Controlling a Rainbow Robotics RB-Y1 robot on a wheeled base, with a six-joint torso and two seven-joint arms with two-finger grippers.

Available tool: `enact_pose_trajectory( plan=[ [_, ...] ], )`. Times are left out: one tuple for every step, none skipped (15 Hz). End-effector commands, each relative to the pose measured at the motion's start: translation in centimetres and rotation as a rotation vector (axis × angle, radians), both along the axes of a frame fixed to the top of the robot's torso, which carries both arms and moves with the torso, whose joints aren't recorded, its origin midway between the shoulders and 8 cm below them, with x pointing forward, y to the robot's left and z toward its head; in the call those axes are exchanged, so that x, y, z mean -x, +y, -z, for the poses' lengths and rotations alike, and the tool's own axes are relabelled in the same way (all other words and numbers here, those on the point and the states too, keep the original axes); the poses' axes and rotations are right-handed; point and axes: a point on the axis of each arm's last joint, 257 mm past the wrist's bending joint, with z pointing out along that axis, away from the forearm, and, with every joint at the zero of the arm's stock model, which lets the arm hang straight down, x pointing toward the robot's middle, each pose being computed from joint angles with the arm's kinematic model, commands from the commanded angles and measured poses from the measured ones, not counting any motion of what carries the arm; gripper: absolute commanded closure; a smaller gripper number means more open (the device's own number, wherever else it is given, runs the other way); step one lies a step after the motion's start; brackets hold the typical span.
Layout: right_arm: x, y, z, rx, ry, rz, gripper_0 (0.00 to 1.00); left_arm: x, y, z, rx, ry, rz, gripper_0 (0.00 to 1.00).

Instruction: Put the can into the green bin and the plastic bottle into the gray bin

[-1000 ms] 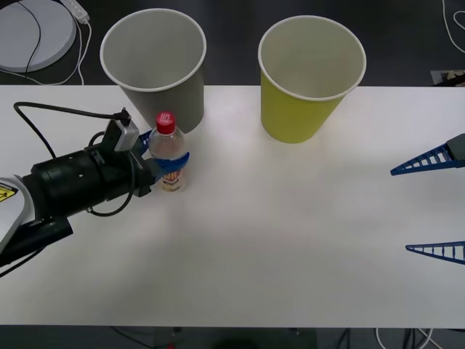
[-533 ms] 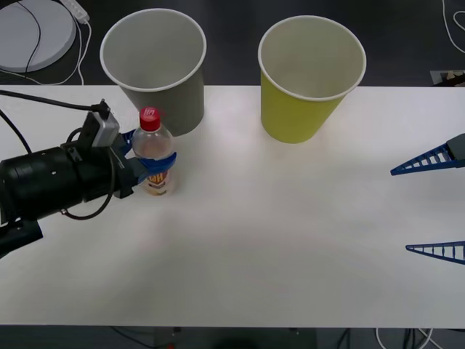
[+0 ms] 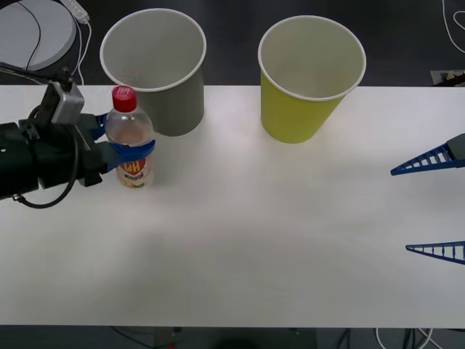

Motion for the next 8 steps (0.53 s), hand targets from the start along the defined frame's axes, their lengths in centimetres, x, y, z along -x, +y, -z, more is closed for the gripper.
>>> enact_pose_trajectory(
  plan=[
    [0.0,0.0,0.0,0.0,0.0,0.0,0.0,0.1,0.9,-1.2,-0.031,-0.007,-0.002,1.0],
    [0.0,0.0,0.0,0.0,0.0,0.0,0.0,0.1,1.1,-1.5,-0.042,-0.006,0.002,1.0],
    [0.0,0.0,0.0,0.0,0.0,0.0,0.0,0.1,1.2,-1.9,-0.051,-0.004,0.004,1.0],
    [0.0,0.0,0.0,0.0,0.0,0.0,0.0,0.1,1.5,-2.2,-0.055,0.003,0.005,1.0],
    [0.0,0.0,0.0,0.0,0.0,0.0,0.0,0.2,1.7,-2.7,-0.059,0.008,0.007,1.0],
    [0.0,0.0,0.0,0.0,0.0,0.0,0.0,0.2,1.9,-2.8,-0.068,0.014,0.008,1.0],
    [0.0,0.0,0.0,0.0,0.0,0.0,0.0,0.3,2.1,-3.2,-0.08,0.022,0.009,1.0],
    [0.0,0.0,0.0,0.0,0.0,0.0,0.0,0.3,2.5,-3.4,-0.089,0.035,0.006,1.0]
  ],
)
